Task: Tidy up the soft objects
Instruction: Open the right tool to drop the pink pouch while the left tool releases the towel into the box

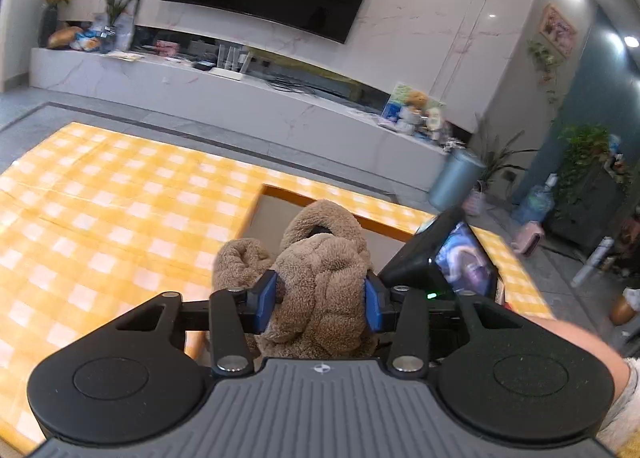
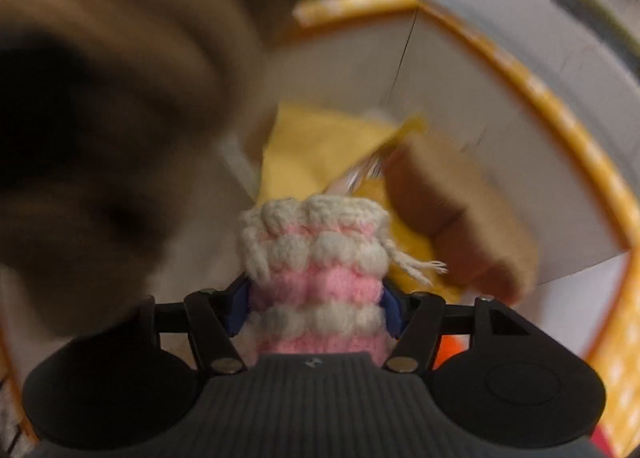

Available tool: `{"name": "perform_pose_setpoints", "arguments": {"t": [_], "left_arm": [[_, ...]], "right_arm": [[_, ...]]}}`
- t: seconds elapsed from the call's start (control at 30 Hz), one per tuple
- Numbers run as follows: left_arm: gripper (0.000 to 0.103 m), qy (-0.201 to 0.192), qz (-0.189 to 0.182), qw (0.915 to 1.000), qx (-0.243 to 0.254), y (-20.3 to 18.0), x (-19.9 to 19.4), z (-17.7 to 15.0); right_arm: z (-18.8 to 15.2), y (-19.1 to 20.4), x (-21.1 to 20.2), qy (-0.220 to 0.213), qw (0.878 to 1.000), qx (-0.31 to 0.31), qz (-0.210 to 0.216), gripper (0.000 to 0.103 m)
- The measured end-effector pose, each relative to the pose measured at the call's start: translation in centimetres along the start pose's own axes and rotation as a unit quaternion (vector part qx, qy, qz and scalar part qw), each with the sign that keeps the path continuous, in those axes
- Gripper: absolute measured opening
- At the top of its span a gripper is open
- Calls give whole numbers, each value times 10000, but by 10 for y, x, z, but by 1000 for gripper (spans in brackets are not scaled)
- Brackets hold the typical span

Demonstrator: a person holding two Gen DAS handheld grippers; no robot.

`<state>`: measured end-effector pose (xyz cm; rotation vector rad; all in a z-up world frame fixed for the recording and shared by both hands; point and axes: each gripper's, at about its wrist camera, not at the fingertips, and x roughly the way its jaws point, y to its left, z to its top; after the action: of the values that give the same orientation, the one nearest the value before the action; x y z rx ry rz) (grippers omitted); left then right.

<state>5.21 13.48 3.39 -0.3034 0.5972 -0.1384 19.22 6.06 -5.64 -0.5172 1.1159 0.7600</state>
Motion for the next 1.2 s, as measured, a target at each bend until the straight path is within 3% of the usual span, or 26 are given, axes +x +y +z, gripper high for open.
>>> {"name": "perform_pose_setpoints", "arguments": {"t": [0.07, 0.2, 0.27, 0.33, 0.37, 0.4, 0.47, 0.57, 0.7, 0.9, 1.07, 1.2], "left_arm": [[50, 9, -50, 10000, -46, 2, -1, 0], [50, 23, -186, 9998, -58, 4, -1, 0], [50, 31, -242, 9997, -41, 3, 0, 1], [50, 37, -296, 9996, -23, 2, 0, 1], [50, 42, -302, 9995, -1, 2, 0, 1], [50, 32, -294, 9996, 36, 1, 0, 1], [50, -7, -335, 9994, 127, 0, -1, 1], [50, -93, -434, 9987, 254, 0, -6, 2], [50, -266, -652, 9961, 538, -4, -11, 2], [52, -338, -902, 9932, 648, 1, 6, 1], [52, 20, -668, 9944, 824, 6, 20, -4], [52, 284, -749, 9878, 1333, -6, 30, -15]], "right_arm": [[6, -7, 3, -72, 9998, 202, -37, 63], [12, -21, 3, -175, 9969, 378, -660, 63], [14, -29, 3, -196, 9955, 539, -753, 64], [17, -32, 5, -110, 9957, 613, -688, 69], [17, -31, 6, -99, 9956, 593, -720, 75], [20, -33, 5, -122, 9948, 602, -817, 87], [15, -32, -4, -317, 9925, 768, -897, 97], [3, -37, -23, -533, 9895, 1052, -840, 100], [-16, -54, -51, -853, 9860, 1289, -626, 101], [-46, -67, -86, -1503, 9721, 1626, -769, 100], [-51, -61, -99, -1992, 9627, 1570, -944, 101], [-50, -67, -111, -2314, 9557, 1746, -509, 101]]}}
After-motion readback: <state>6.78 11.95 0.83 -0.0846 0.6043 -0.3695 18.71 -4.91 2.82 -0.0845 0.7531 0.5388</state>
